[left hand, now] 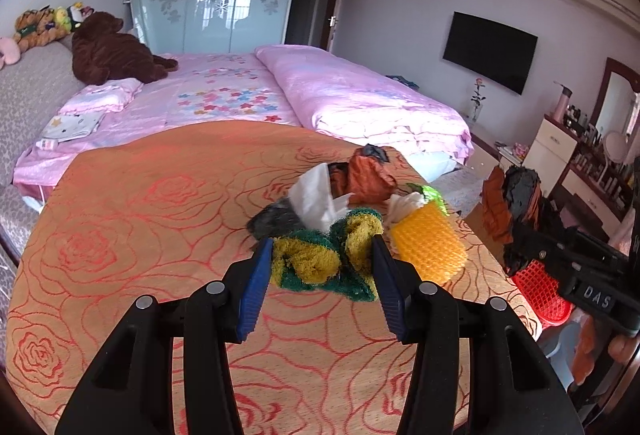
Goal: Collect trash
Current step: 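Carry both items to the red wastebasket and open both tools to drop them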
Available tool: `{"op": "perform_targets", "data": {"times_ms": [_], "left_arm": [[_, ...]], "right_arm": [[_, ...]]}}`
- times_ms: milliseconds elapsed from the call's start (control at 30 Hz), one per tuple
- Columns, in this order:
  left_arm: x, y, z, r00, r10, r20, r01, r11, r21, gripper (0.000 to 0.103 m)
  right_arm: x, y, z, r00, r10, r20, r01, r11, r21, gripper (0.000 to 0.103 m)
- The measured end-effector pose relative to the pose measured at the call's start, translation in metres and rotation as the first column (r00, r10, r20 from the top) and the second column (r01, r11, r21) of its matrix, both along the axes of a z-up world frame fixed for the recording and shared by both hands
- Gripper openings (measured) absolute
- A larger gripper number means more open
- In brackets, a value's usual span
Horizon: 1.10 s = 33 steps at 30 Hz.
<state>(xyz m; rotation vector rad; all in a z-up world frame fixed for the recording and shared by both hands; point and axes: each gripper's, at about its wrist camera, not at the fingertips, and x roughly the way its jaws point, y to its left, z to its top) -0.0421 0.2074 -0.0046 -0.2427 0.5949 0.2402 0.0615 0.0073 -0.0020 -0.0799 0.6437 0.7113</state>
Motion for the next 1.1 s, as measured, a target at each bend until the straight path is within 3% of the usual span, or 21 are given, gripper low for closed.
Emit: {"op": "perform_targets", "data": {"times_ms": [600, 867, 1100], "left_arm": [[0.044, -0.061, 0.014, 0.989, -0.148, 0.005, 0.147, 0.988, 0.053, 0.047], [0.072, -0.105, 0.014, 0.966, -0.257, 0.009, 0.256, 0.965, 0.061, 0.047], [0.104, -0.155, 0.011, 0.933, -0.36, -0.012, 0.36, 0.932, 0.047, 0.047]], "right_arm": [[0.026, -0.081, 0.011, 0.977, -0.215, 0.008, 0.214, 0.976, 0.031, 0.05], [0.037, -0.129, 0.01, 0.942, -0.335, 0.015, 0.335, 0.942, 0.032, 0.05], [0.041, -0.181, -0.001, 0.889, -0.458, -0.002, 0.458, 0.889, 0.032, 0.05]]}}
